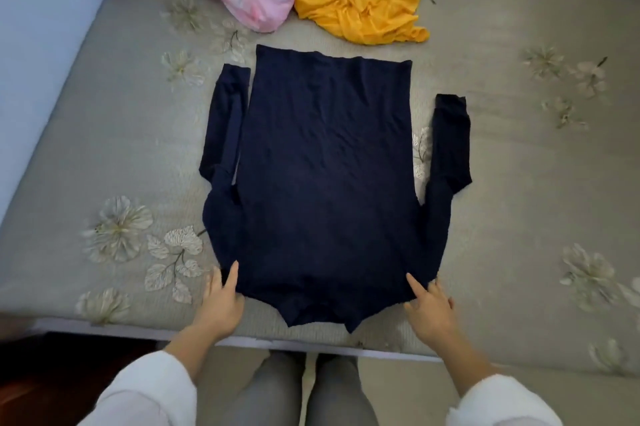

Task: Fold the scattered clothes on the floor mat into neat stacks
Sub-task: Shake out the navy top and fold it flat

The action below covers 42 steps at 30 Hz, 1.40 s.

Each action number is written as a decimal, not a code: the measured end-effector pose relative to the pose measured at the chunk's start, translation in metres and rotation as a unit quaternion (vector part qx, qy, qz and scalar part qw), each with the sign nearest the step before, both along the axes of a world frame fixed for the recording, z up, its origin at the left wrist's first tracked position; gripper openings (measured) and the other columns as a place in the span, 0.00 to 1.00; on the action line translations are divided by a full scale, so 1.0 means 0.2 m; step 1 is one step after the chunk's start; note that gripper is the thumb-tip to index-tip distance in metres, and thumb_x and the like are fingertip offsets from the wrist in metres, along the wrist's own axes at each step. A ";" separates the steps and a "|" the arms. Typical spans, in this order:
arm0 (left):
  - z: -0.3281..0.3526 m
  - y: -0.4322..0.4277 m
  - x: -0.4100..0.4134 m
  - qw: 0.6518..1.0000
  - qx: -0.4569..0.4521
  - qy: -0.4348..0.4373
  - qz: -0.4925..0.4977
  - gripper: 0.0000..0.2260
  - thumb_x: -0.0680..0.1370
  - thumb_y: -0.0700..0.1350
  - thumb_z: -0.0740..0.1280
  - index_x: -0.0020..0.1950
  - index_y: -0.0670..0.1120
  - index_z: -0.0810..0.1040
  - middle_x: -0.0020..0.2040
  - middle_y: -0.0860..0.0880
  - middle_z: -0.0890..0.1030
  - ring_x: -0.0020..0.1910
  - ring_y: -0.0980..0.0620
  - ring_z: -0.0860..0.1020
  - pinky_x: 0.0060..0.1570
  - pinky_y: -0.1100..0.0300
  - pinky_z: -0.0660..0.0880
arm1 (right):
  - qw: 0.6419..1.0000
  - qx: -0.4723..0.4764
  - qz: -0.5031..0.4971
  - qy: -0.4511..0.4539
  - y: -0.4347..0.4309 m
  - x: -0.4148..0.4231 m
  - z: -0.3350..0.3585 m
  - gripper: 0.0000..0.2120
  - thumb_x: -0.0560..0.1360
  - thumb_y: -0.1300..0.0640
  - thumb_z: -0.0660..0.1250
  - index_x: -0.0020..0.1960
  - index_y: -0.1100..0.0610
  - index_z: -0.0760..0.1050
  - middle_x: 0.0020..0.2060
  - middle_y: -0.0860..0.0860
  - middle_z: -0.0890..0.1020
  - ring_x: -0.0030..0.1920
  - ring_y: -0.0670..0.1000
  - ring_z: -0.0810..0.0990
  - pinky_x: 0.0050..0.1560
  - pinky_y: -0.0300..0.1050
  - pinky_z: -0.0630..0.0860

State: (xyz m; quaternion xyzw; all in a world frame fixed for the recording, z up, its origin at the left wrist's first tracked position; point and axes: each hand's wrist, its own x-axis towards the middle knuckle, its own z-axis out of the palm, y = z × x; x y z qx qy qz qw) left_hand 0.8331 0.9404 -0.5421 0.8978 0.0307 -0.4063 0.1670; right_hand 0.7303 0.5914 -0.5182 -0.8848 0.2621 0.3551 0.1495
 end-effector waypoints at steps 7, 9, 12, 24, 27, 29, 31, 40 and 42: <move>-0.10 -0.13 -0.10 0.930 -0.104 0.046 0.351 0.28 0.79 0.39 0.63 0.74 0.36 0.54 0.69 0.33 0.68 0.66 0.35 0.68 0.64 0.48 0.66 | 0.958 0.099 -0.267 -0.047 0.19 -0.08 -0.18 0.24 0.78 0.60 0.61 0.73 0.59 0.62 0.67 0.59 0.71 0.64 0.59 0.72 0.60 0.48 0.69; -0.14 -0.21 -0.11 0.884 -0.139 0.092 0.438 0.30 0.77 0.41 0.67 0.72 0.32 0.56 0.67 0.26 0.66 0.65 0.28 0.67 0.65 0.36 0.65 | 0.908 0.145 -0.382 -0.087 0.27 -0.05 -0.23 0.25 0.76 0.59 0.65 0.71 0.59 0.63 0.62 0.57 0.75 0.57 0.58 0.74 0.53 0.45 0.68; -0.19 -0.32 -0.15 0.850 -0.151 0.091 0.496 0.33 0.74 0.41 0.72 0.71 0.36 0.57 0.65 0.31 0.70 0.63 0.32 0.71 0.63 0.38 0.70 | 0.843 0.169 -0.493 -0.134 0.33 0.00 -0.33 0.25 0.72 0.60 0.71 0.67 0.62 0.67 0.56 0.55 0.76 0.55 0.56 0.75 0.57 0.49 0.72; -0.15 -0.60 -0.13 0.962 0.051 -0.146 0.224 0.35 0.71 0.39 0.70 0.74 0.46 0.56 0.73 0.39 0.55 0.69 0.37 0.58 0.65 0.41 0.61 | 0.834 0.089 -0.527 -0.136 -0.06 0.03 -0.40 0.04 0.72 0.63 0.65 0.45 0.63 0.75 0.41 0.58 0.80 0.43 0.57 0.78 0.44 0.48 0.73; -0.19 -0.85 -0.07 0.980 -0.012 -0.174 0.093 0.36 0.73 0.43 0.69 0.76 0.47 0.54 0.76 0.40 0.51 0.73 0.39 0.52 0.70 0.42 0.57 | 0.858 0.054 -0.488 -0.150 -0.35 0.13 -0.39 0.08 0.74 0.64 0.62 0.51 0.64 0.76 0.47 0.60 0.80 0.47 0.58 0.77 0.51 0.51 0.74; -0.26 -1.07 -0.03 0.985 -0.048 -0.168 0.009 0.38 0.75 0.46 0.68 0.78 0.47 0.48 0.77 0.41 0.44 0.76 0.41 0.45 0.73 0.47 0.50 | 0.873 0.057 -0.456 -0.166 -0.55 0.23 -0.40 0.08 0.75 0.62 0.62 0.53 0.63 0.75 0.49 0.60 0.80 0.49 0.59 0.78 0.53 0.53 0.74; -0.34 -1.29 -0.01 0.985 -0.057 -0.150 -0.067 0.41 0.75 0.44 0.65 0.78 0.48 0.40 0.76 0.41 0.34 0.76 0.42 0.37 0.74 0.50 0.43 | 0.888 0.063 -0.414 -0.188 -0.73 0.34 -0.41 0.09 0.76 0.60 0.62 0.55 0.61 0.74 0.49 0.58 0.80 0.51 0.58 0.78 0.52 0.52 0.75; -0.50 -1.60 0.02 0.986 0.117 -0.002 -0.122 0.54 0.69 0.50 0.64 0.59 0.50 0.11 0.60 0.35 0.14 0.57 0.36 0.13 0.60 0.40 0.25 | 0.842 0.164 -0.451 -0.246 -1.12 0.99 -0.49 0.12 0.72 0.50 0.69 0.45 0.59 0.73 0.43 0.54 0.79 0.45 0.55 0.80 0.49 0.51 0.79; -0.49 -1.61 0.03 0.985 0.126 0.013 -0.121 0.53 0.69 0.48 0.63 0.58 0.50 0.11 0.59 0.35 0.14 0.57 0.36 0.13 0.61 0.39 0.26 | 0.810 0.185 -0.469 -0.300 -1.11 1.06 -0.47 0.12 0.70 0.58 0.70 0.33 0.56 0.68 0.33 0.52 0.74 0.36 0.50 0.75 0.39 0.46 0.75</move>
